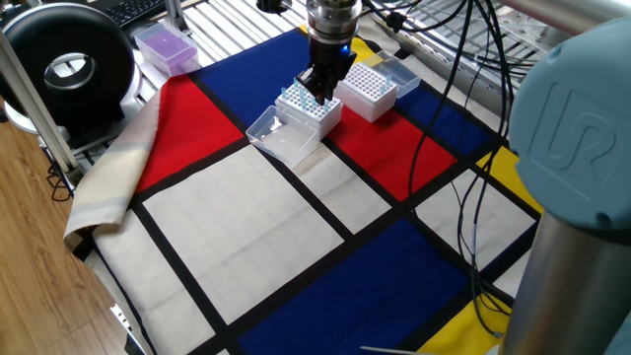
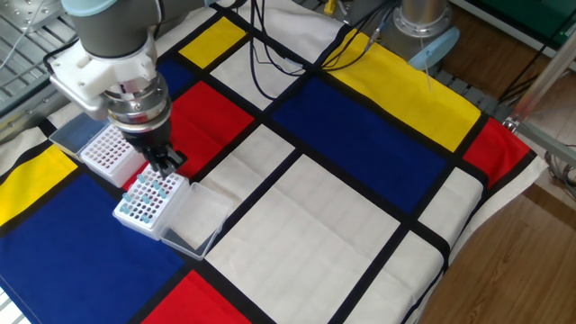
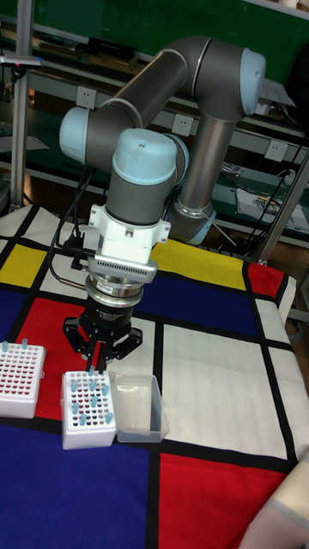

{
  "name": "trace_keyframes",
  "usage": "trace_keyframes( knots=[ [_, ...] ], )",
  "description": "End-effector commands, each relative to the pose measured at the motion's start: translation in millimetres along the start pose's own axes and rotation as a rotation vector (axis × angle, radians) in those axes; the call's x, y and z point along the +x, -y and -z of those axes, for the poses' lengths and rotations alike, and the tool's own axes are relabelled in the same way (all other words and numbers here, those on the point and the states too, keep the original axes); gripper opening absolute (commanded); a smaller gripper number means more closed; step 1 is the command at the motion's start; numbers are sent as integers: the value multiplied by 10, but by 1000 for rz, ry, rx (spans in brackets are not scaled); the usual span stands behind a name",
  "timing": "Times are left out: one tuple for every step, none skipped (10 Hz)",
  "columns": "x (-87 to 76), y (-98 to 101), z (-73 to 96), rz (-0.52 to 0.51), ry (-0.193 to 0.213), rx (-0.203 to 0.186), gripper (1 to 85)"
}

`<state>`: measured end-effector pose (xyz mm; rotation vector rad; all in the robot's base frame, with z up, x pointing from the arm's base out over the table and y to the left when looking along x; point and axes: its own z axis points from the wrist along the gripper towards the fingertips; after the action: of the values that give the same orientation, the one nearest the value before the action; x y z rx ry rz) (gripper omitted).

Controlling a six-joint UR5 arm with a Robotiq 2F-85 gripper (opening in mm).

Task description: Transfer all medium pipette tips from one holder to another

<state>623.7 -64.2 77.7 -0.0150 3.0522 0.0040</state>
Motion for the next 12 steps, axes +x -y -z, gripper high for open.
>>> trace_keyframes(
  knots=[
    [-30, -24, -8, 3, 24, -27, 270],
    [-24, -22, -20, 3, 27, -24, 270],
    [-23, -20, -28, 3, 30, -24, 270],
    [-15, 2, -35, 8, 32, -22, 270],
    [-4, 41, -43, 14, 33, -20, 270],
    [1, 70, -59, 19, 36, -22, 270],
    [13, 97, -77, 22, 39, -23, 270],
    [32, 121, -88, 23, 41, -23, 270],
    [38, 115, -88, 19, 42, -22, 270],
    [33, 105, -91, 14, 47, -22, 270],
    [36, 95, -93, 11, 48, -22, 270],
    [39, 95, -96, 10, 50, -19, 270]
  ],
)
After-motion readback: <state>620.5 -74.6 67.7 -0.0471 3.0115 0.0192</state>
